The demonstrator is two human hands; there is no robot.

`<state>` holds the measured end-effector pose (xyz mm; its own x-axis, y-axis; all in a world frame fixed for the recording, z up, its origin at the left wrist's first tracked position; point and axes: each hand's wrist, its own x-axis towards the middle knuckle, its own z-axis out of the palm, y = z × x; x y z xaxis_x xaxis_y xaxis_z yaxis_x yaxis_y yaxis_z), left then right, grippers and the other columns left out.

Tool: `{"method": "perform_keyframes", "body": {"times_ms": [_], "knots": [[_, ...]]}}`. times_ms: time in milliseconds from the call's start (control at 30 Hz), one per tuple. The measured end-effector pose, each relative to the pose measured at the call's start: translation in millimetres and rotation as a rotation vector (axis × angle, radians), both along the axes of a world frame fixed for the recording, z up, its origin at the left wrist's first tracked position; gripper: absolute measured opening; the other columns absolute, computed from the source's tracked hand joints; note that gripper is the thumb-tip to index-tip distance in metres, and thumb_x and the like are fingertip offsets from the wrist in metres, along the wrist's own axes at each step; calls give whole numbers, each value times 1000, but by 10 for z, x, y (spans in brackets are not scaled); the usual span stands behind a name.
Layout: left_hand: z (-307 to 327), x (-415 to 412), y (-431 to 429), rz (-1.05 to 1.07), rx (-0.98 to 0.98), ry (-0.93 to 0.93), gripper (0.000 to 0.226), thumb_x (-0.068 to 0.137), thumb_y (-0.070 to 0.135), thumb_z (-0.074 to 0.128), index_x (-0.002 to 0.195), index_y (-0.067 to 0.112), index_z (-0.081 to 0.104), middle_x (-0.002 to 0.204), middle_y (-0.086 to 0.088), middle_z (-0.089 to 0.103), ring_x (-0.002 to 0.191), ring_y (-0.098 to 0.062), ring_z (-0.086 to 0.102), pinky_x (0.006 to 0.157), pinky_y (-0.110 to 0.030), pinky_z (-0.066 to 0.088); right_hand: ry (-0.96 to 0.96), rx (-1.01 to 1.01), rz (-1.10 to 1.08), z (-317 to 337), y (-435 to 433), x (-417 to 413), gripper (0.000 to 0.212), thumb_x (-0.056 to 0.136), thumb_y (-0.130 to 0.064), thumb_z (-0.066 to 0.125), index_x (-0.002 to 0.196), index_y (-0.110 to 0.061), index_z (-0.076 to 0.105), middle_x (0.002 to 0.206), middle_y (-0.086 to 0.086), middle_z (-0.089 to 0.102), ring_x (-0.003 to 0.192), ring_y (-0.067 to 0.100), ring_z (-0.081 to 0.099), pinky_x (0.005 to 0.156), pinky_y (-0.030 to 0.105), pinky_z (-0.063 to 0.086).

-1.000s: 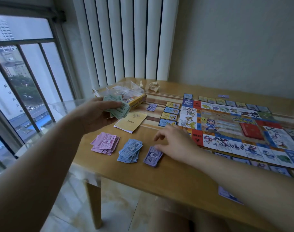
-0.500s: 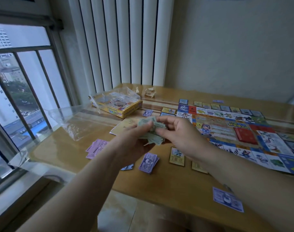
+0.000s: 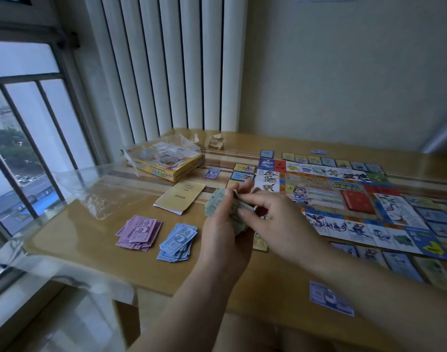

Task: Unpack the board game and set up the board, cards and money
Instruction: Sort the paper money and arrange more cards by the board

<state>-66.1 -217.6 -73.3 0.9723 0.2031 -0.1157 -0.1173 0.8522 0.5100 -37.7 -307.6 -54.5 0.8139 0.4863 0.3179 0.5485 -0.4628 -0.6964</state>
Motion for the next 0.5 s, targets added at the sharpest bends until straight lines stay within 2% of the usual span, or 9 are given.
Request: {"method": "perform_keyframes", "body": {"times_ms": [33, 100, 133, 200, 267, 300, 367, 400, 500], "knots": [[-12, 9, 3, -18, 0, 9, 39, 89, 25, 50, 121, 5, 58, 117, -10, 67, 113, -22, 62, 87, -34, 55, -137, -136, -20, 37, -58, 5, 38, 89, -33, 62, 127, -30, 59, 109, -12, 58, 105, 5, 48, 94, 27, 40], [-21, 9, 20, -59, -56, 16, 26, 95, 17, 45, 114, 7, 60, 109, -11, 69, 106, -22, 65, 86, -33, 54, -290, -314, -1, 153, -188, 43, 57, 83, -48, 63, 136, -37, 47, 116, -13, 45, 111, 6, 35, 99, 29, 31], [-26, 9, 30, -83, -83, 19, 23, 95, 14, 46, 112, 8, 60, 99, -10, 70, 93, -20, 67, 82, -32, 54, -287, -371, 50, 229, -250, 71, 70, 78, -53, 66, 141, -41, 37, 123, -14, 39, 117, 6, 29, 101, 28, 28], [-18, -17, 20, -187, -77, 31, 25, 86, 8, 51, 110, 6, 57, 82, -7, 66, 68, -14, 61, 69, -28, 55, -218, -525, 196, 363, -336, 118, 97, 70, -56, 72, 146, -46, 13, 140, -19, 22, 128, 1, 14, 105, 25, 21], [-12, -63, -22, -338, 24, 63, 22, 77, 5, 53, 99, 3, 56, 69, -6, 58, 57, -11, 51, 54, -24, 52, -176, -686, 319, 418, -365, 144, 112, 67, -53, 76, 145, -49, -4, 144, -28, 10, 131, -3, 6, 108, 26, 16], [1, -85, -48, -404, 90, 78, 14, 77, 4, 51, 90, 3, 56, 64, -5, 54, 54, -10, 49, 49, -22, 49, -171, -728, 361, 423, -365, 151, 114, 67, -52, 77, 145, -49, -7, 145, -27, 9, 132, -2, 6, 110, 26, 17], [50, -122, -86, -490, 220, 78, 12, 78, 3, 47, 77, 5, 59, 58, -3, 49, 52, -9, 47, 46, -21, 44, -153, -739, 402, 406, -364, 167, 113, 70, -47, 78, 146, -48, -5, 148, -21, 15, 133, 1, 14, 109, 23, 22], [55, -126, -91, -510, 253, 69, 15, 76, 4, 48, 73, 6, 62, 58, -2, 50, 54, -9, 48, 49, -21, 43, -144, -725, 405, 395, -369, 176, 109, 71, -44, 78, 146, -48, -1, 147, -19, 20, 133, 1, 18, 107, 22, 24], [29, -118, -66, -561, 217, 36, 21, 75, 9, 50, 79, 8, 71, 74, -5, 61, 71, -14, 56, 62, -26, 48, -144, -658, 396, 396, -403, 185, 88, 76, -36, 74, 146, -41, 21, 140, -17, 35, 127, 0, 30, 104, 22, 32]]}}
